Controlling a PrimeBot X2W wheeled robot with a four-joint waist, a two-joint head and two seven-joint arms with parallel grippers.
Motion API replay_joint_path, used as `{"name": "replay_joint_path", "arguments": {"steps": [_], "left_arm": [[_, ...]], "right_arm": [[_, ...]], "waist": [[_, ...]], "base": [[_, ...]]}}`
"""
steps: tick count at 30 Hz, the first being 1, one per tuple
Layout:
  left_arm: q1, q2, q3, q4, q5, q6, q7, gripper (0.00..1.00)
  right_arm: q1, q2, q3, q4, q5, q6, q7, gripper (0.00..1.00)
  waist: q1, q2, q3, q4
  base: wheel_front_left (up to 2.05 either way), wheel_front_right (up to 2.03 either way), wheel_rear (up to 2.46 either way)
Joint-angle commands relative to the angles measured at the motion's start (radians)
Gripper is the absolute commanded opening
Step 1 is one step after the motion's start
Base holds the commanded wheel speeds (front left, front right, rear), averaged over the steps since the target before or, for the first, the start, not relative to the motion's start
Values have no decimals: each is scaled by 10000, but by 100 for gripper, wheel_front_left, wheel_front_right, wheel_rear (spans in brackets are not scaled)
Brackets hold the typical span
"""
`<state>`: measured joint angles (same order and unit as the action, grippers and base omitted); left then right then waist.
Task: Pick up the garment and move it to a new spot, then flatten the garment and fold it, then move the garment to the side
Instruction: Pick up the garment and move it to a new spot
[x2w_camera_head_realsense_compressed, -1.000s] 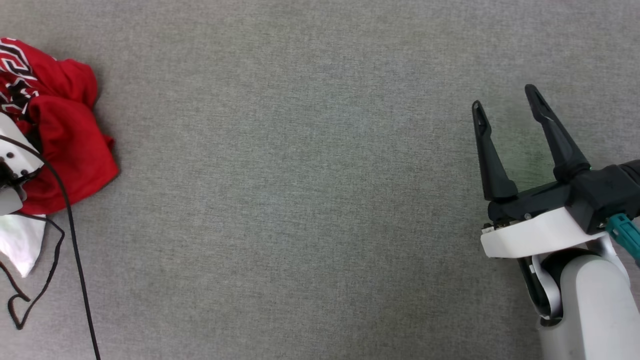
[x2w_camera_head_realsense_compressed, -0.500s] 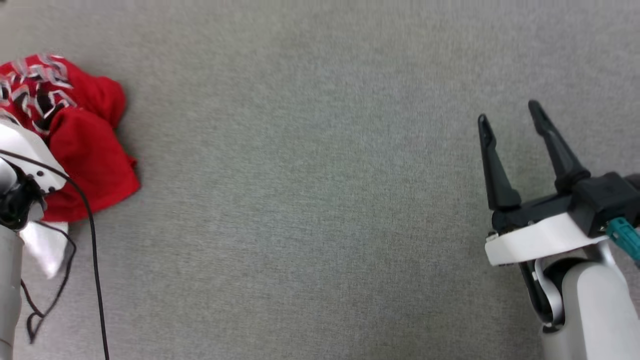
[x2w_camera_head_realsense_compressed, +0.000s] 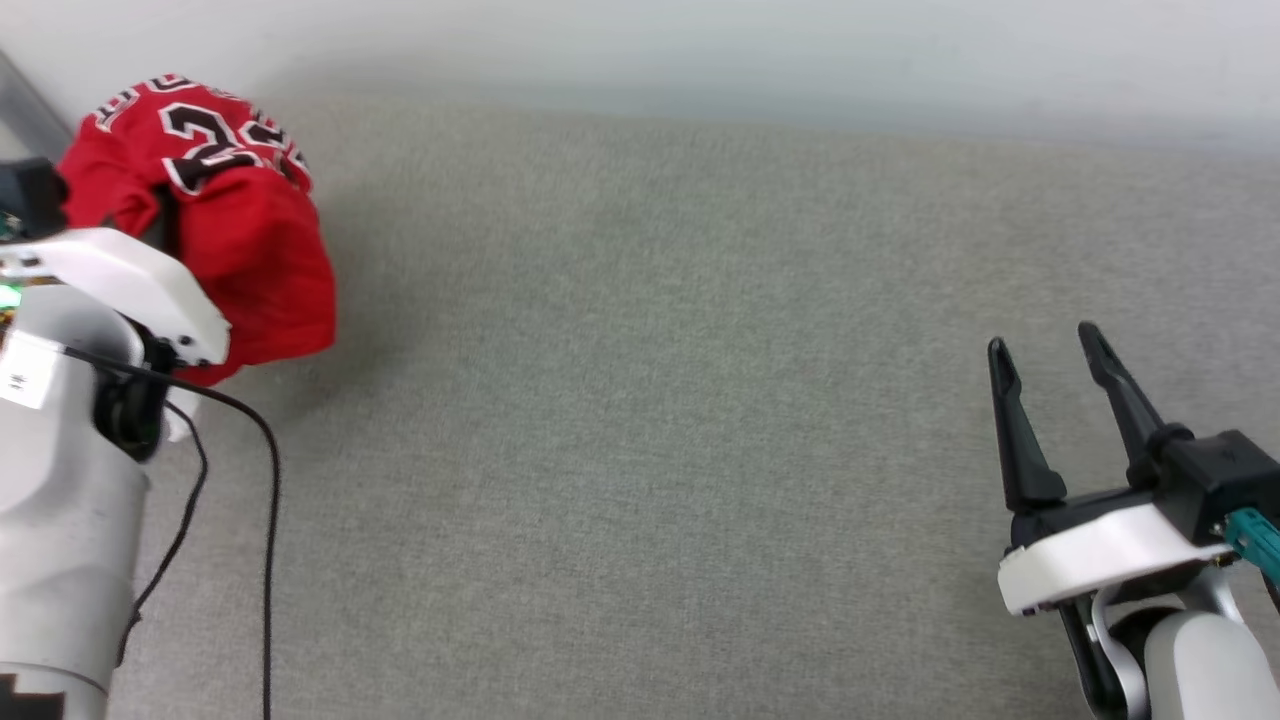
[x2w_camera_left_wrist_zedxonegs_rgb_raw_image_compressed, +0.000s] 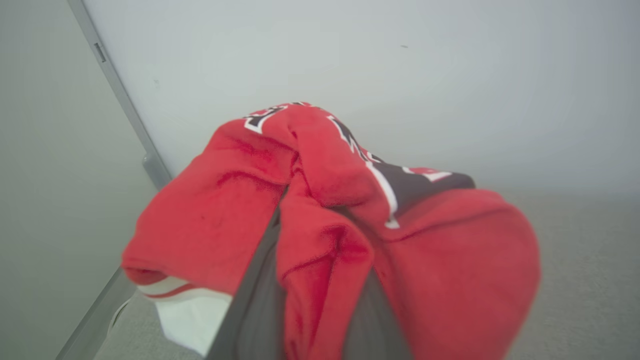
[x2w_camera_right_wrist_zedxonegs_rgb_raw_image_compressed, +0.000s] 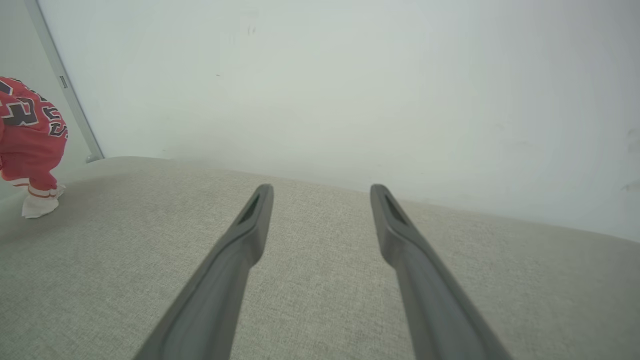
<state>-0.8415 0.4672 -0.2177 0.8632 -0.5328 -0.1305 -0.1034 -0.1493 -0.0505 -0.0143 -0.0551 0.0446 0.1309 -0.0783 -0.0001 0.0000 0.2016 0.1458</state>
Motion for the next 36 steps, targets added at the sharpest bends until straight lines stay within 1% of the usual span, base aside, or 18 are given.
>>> {"name": "replay_joint_path", "arguments": {"steps": [1, 6, 12, 17, 20, 24, 26, 30, 31, 32, 35, 36], "left_arm": [[188, -148, -189, -196, 88, 16, -173, 0], [531, -533, -806, -1079, 136, 6, -428, 0], [1241, -1071, -1776, -2581, -76, 3, -222, 0], [1860, -1713, -2708, -3686, -327, 4, 104, 0], [2247, -2183, -3466, -4122, -494, 3, 375, 0], [2804, -2567, -4476, -4342, -849, 3, 753, 0], [3056, -2649, -4945, -4303, -891, 3, 868, 0], [3628, -2718, -5771, -4002, -893, 2, 940, 0], [3628, -2718, -5771, -4002, -893, 2, 940, 0], [3835, -2682, -6110, -3817, -818, 2, 935, 0], [4045, -2711, -6495, -3661, -766, 2, 827, 0], [4098, -2738, -6572, -3642, -761, 2, 753, 32]], "right_arm": [[258, 3, -80, -40, 87, -3, 51, 100], [758, 3, -344, -178, 154, -3, 187, 100], [1166, 4, -444, -407, 252, -3, 377, 100], [1355, 4, -541, -536, 471, -3, 486, 100], [1361, 3, -556, -572, 580, -3, 448, 100], [1289, 4, -618, -518, 723, -3, 360, 100], [1285, 4, -655, -507, 744, -3, 320, 100], [1191, 4, -657, -406, 817, -3, 212, 100], [1191, 4, -657, -406, 817, -3, 212, 100], [1126, 6, -642, -332, 876, -3, 152, 100], [1056, 4, -617, -243, 915, -3, 60, 100], [1060, 4, -623, -214, 930, -3, 57, 100]], "waist": [[1, 0, -468, -270], [1, 0, -919, -787], [1, 0, -1144, -1566], [1, 0, -1064, -2123], [1, 0, -907, -2386], [1, 0, -682, -2670], [1, 0, -570, -2740], [1, 0, -381, -2822], [1, 0, -381, -2822], [1, 0, -307, -2824], [1, 0, -233, -2772], [1, 0, -231, -2729]], "base": [[0, 0, 0], [0, 0, 0], [0, 0, 0], [0, 0, 0], [0, 0, 0], [0, 0, 0], [0, 0, 0], [0, 0, 0], [0, 0, 0], [0, 0, 0], [0, 0, 0], [0, 0, 0]]}}
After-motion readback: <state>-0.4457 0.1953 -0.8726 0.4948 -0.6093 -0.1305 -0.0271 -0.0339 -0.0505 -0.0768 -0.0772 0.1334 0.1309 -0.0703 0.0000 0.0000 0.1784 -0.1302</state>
